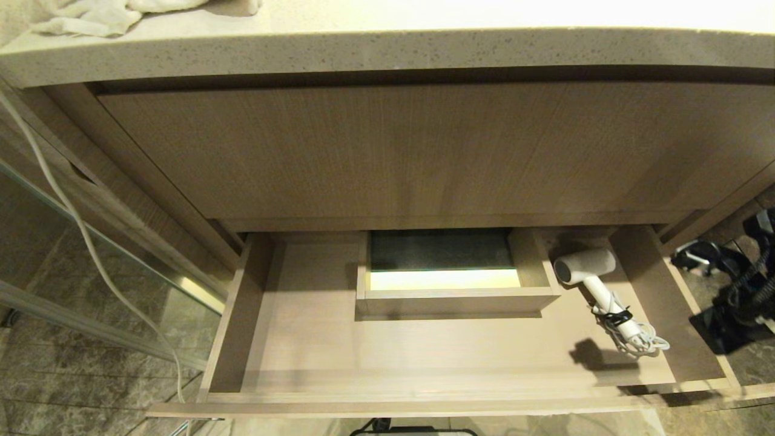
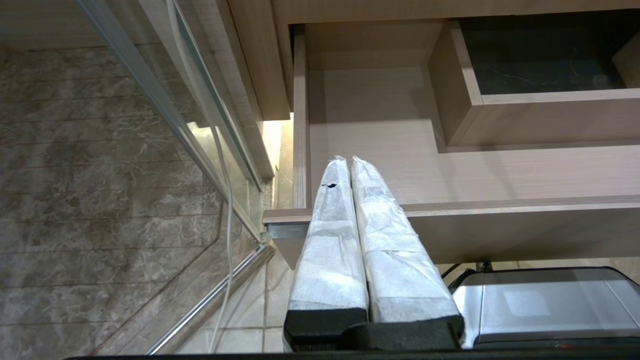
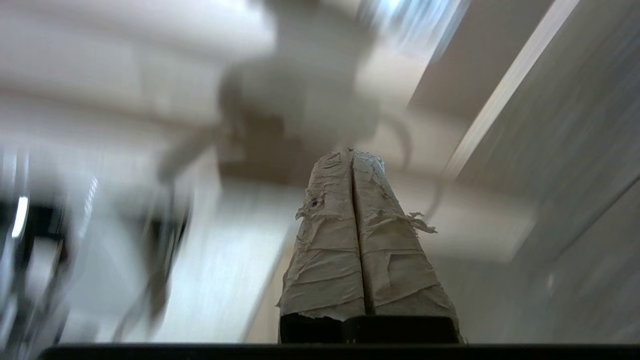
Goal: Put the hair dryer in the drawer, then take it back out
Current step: Close the drawer
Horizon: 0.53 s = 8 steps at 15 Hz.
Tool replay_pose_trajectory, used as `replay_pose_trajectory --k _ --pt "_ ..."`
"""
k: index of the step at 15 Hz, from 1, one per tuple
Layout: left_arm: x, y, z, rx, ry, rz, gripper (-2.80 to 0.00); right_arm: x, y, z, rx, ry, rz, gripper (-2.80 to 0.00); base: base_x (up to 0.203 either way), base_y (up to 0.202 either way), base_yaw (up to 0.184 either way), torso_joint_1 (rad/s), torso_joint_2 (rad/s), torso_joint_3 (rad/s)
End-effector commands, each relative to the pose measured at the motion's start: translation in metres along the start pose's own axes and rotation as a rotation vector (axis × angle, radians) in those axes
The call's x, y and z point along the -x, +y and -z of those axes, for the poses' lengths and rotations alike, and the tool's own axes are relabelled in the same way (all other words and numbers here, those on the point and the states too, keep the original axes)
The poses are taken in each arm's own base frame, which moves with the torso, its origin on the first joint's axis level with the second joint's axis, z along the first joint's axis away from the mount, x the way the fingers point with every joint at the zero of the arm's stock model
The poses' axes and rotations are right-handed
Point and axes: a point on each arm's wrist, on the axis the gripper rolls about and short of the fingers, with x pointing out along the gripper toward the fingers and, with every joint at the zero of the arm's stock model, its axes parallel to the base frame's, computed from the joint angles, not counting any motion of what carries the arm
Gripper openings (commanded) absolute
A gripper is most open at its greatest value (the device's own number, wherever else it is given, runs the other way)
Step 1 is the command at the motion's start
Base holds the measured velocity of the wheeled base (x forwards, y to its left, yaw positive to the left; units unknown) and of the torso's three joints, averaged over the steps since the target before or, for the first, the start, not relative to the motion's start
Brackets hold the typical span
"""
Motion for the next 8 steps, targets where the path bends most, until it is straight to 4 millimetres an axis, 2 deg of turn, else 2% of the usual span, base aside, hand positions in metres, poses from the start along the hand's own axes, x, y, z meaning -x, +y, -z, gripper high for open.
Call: replay_pose_trajectory --k 1,3,8 --pt "0.000 0.000 0.000 0.000 0.001 0.000 -2.80 0.021 0.025 0.045 0.017 0.170 0.001 -2.80 0.000 0.000 0.000 0.000 0.00 0.000" --pt "0.000 0.000 0.000 0.000 0.002 0.000 -2.80 0.016 0.036 0.066 0.035 0.334 -0.020 -2.80 0.000 0.000 0.000 0.000 0.00 0.000" --pt "0.000 0.000 0.000 0.000 0.001 0.000 -2.80 -0.010 0.042 0.074 0.046 0.502 -0.113 -2.80 0.000 0.000 0.000 0.000 0.00 0.000"
